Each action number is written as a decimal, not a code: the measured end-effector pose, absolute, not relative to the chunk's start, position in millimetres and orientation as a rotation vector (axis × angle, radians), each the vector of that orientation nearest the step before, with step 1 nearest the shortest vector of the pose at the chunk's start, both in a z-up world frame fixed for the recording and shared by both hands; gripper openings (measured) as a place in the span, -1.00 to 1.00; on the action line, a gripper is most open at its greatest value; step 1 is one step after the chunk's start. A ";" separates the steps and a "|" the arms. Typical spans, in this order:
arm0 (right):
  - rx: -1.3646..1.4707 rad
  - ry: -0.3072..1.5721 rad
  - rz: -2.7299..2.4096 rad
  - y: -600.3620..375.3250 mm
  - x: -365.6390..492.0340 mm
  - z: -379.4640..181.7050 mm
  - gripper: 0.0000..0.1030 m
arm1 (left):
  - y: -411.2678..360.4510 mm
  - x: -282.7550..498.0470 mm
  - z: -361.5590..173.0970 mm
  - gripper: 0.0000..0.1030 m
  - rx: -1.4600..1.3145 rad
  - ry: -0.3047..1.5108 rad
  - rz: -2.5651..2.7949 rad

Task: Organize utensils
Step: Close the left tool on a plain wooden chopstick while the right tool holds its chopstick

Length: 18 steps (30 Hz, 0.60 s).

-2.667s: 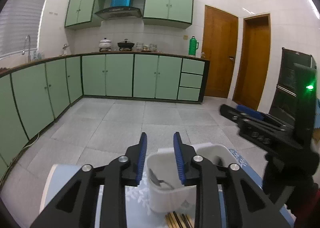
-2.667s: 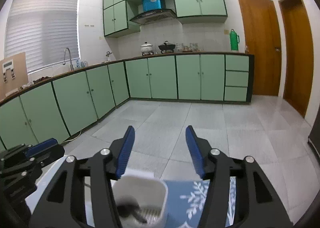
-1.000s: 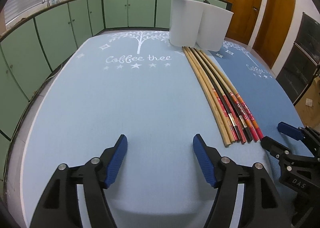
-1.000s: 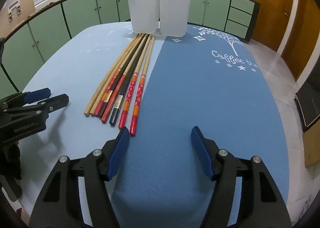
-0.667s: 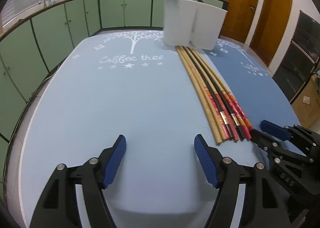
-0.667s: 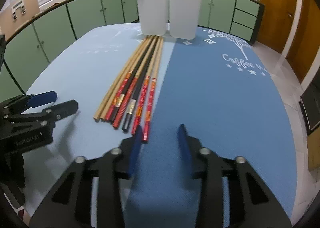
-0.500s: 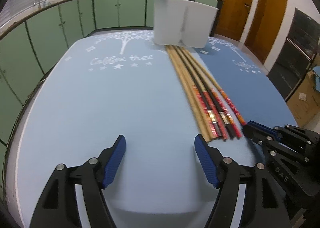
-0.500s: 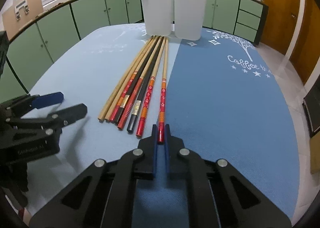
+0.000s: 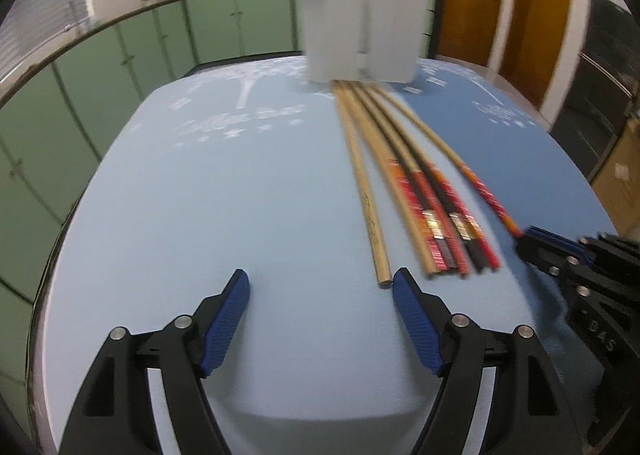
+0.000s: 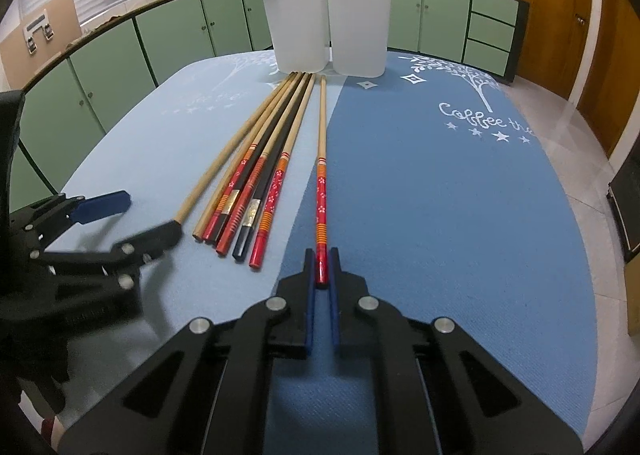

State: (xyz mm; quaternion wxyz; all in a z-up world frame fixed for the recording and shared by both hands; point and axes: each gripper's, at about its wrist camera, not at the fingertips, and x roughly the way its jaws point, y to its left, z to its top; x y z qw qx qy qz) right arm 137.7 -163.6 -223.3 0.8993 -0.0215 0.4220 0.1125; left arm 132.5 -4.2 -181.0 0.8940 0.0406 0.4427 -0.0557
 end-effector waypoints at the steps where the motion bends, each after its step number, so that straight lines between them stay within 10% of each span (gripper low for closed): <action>1: -0.045 0.873 0.234 -163.4 137.3 -223.3 -0.89 | -0.3 132.4 -180.7 0.43 0.079 0.918 -0.104; 12: -0.048 0.873 0.239 -161.4 136.7 -224.8 -0.87 | -5.4 139.9 -180.6 0.39 0.053 0.909 -0.129; 18: -0.041 0.871 0.240 -162.2 136.9 -225.1 -0.90 | -10.0 139.9 -179.1 -0.81 0.057 0.884 -0.148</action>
